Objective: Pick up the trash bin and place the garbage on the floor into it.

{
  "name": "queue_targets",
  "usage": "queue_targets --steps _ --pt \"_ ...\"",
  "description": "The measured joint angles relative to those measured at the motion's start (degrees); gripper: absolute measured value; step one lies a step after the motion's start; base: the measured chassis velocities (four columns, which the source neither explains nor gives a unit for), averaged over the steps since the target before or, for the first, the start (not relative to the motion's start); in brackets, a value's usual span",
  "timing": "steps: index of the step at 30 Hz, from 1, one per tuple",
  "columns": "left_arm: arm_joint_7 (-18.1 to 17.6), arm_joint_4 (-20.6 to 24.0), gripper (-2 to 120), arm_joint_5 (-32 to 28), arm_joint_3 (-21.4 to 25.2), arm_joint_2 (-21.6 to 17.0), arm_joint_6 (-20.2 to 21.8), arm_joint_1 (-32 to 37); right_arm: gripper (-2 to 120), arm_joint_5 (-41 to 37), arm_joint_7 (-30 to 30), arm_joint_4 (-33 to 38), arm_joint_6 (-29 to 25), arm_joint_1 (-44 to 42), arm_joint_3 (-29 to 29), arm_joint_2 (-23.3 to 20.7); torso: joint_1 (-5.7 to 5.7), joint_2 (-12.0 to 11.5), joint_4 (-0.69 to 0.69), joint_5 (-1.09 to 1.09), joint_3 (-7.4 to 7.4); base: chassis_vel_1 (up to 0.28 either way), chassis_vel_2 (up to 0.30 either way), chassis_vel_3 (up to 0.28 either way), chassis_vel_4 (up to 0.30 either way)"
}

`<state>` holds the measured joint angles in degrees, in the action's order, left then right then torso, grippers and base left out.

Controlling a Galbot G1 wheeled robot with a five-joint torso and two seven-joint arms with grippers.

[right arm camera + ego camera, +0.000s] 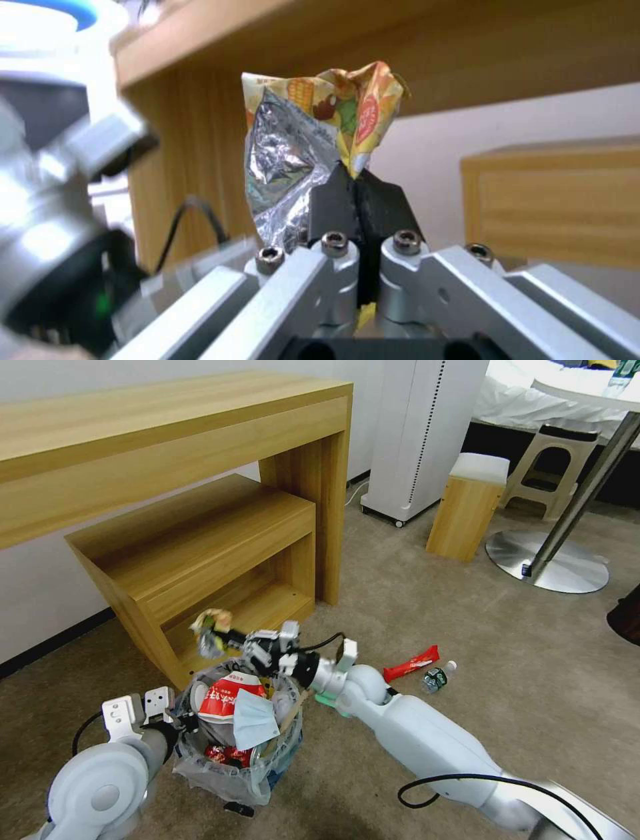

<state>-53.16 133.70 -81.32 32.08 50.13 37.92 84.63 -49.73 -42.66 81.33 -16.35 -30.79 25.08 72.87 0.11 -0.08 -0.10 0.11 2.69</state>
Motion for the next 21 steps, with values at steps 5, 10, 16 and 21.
queue_targets --steps 5,10,16,21 --pt "-1.6 0.3 0 -3.0 0.3 -0.1 0.0 -0.2 0 4.3 -2.5 -2.1 -1.1 0.7 0.7 0.2 0.0 0.0 0.0 0.01 0.0 0.0 0.0 0.0 0.0" --pt "-2.1 0.3 0 -3.9 0.5 -0.3 0.2 -0.2 0 5.3 -4.0 -2.1 -1.3 0.6 0.6 -0.4 0.0 0.0 0.0 0.01 0.0 0.0 0.0 0.0 0.0" --pt "-2.0 -0.5 0 -3.3 0.5 -0.2 0.2 -0.2 0 5.3 -4.8 -0.7 -1.5 0.4 -0.3 -1.8 0.0 0.0 0.0 0.01 0.0 0.0 0.0 0.0 0.0" --pt "-1.9 -1.1 0 -2.7 0.3 0.0 0.2 -0.3 0 6.1 -5.8 -0.3 -1.6 0.2 -1.0 -2.5 0.0 0.0 0.0 0.01 0.0 0.0 0.0 0.0 0.0"
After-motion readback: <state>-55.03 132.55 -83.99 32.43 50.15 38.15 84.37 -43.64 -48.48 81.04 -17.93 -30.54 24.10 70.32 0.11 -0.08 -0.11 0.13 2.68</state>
